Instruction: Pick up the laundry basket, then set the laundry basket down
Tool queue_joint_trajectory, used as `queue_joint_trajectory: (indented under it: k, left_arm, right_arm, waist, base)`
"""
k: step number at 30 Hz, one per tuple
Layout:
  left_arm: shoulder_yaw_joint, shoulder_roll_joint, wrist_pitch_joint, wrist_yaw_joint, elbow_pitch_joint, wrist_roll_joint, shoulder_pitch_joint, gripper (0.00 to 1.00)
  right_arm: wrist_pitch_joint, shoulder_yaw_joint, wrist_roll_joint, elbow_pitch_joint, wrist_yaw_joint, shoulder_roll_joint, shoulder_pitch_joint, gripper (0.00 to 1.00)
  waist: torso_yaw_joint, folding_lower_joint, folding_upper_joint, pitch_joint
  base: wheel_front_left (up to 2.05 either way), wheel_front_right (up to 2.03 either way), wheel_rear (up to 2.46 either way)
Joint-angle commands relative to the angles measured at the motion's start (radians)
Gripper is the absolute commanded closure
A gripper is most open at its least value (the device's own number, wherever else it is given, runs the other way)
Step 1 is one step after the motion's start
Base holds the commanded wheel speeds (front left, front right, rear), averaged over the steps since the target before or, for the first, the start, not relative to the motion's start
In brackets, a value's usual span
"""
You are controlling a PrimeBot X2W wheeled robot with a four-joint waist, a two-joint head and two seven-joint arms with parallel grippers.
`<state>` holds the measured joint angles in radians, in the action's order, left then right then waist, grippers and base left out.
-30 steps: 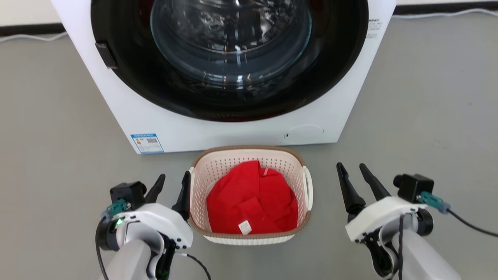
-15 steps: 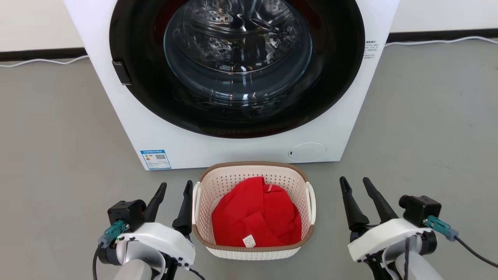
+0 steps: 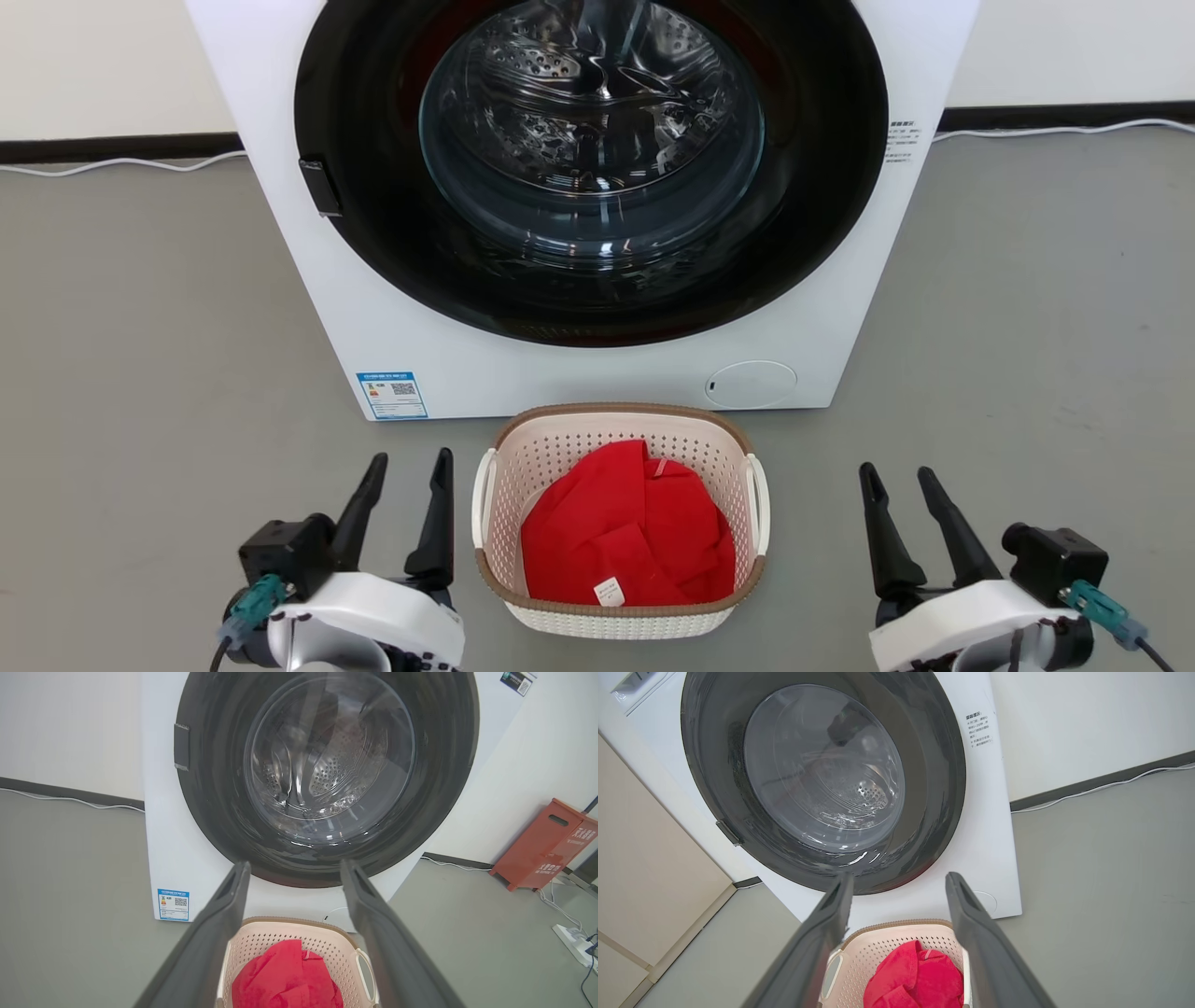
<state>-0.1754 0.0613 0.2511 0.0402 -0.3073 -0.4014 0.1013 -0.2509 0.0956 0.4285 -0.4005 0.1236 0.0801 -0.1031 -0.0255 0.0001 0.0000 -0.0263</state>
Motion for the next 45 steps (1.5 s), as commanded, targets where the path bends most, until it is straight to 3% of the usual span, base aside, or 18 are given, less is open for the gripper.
queue_joint_trajectory:
  k: [1, 10, 45]
  left_arm:
    - [0.046, 0.000, 0.011, 0.009, 0.044, 0.026, 0.011, 0.00]
    - [0.055, -0.010, 0.011, 0.032, 0.056, 0.039, -0.009, 0.00]
    - [0.062, -0.011, 0.011, -0.004, 0.072, 0.037, -0.025, 0.00]
  right_arm:
    - [-0.011, 0.004, -0.029, 0.040, 0.007, 0.000, -0.007, 0.00]
    - [-0.011, -0.027, -0.070, 0.065, 0.007, 0.001, 0.004, 0.00]
    - [-0.011, -0.040, -0.125, 0.062, 0.007, -0.021, 0.002, 0.00]
  waist:
    - [0.002, 0.0000, 0.0000, 0.002]
    - [0.005, 0.0000, 0.0000, 0.004]
    - [-0.010, 0.0000, 0.0000, 0.012]
  base:
    - [0.00, 0.00, 0.00]
    - [0.00, 0.00, 0.00]
    - [0.00, 0.00, 0.00]
